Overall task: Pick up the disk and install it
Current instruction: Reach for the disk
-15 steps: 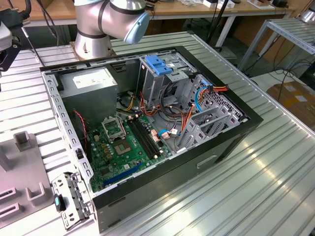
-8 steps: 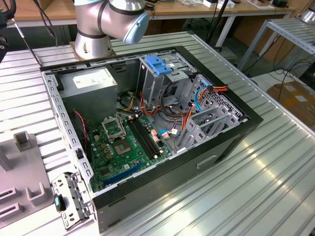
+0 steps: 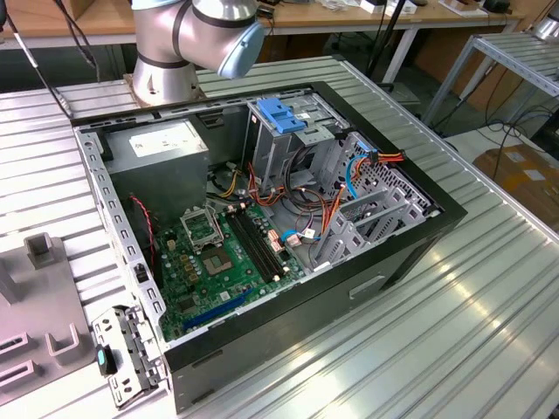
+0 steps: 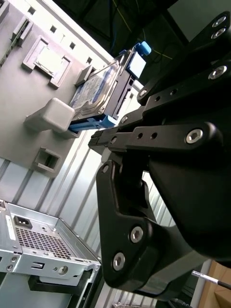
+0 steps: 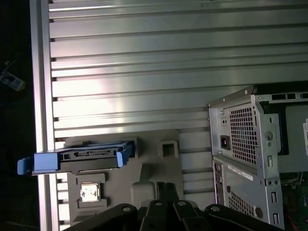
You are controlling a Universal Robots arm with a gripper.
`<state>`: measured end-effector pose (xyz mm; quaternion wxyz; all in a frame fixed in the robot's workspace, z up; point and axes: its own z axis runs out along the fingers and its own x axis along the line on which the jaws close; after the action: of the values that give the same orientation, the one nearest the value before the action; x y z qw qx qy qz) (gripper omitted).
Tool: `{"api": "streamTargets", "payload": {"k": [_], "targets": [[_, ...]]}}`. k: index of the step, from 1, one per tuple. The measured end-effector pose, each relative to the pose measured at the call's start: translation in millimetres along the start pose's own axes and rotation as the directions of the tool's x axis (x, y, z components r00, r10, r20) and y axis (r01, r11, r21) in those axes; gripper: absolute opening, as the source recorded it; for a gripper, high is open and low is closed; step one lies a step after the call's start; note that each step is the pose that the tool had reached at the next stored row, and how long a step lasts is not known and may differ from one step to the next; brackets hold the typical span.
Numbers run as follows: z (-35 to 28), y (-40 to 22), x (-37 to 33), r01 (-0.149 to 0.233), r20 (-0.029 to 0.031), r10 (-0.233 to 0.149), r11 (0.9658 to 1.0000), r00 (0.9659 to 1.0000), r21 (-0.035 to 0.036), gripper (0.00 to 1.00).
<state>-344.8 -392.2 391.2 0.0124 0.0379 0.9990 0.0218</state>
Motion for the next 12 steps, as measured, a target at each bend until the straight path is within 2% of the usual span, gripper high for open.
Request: {"api": "streamTargets", "payload": {"k": [12], "targets": [[-0.2,-0.6,12.7,0.000,-0.0006,0.000,1.0000,1.0000,0.0001,0.11]]}}
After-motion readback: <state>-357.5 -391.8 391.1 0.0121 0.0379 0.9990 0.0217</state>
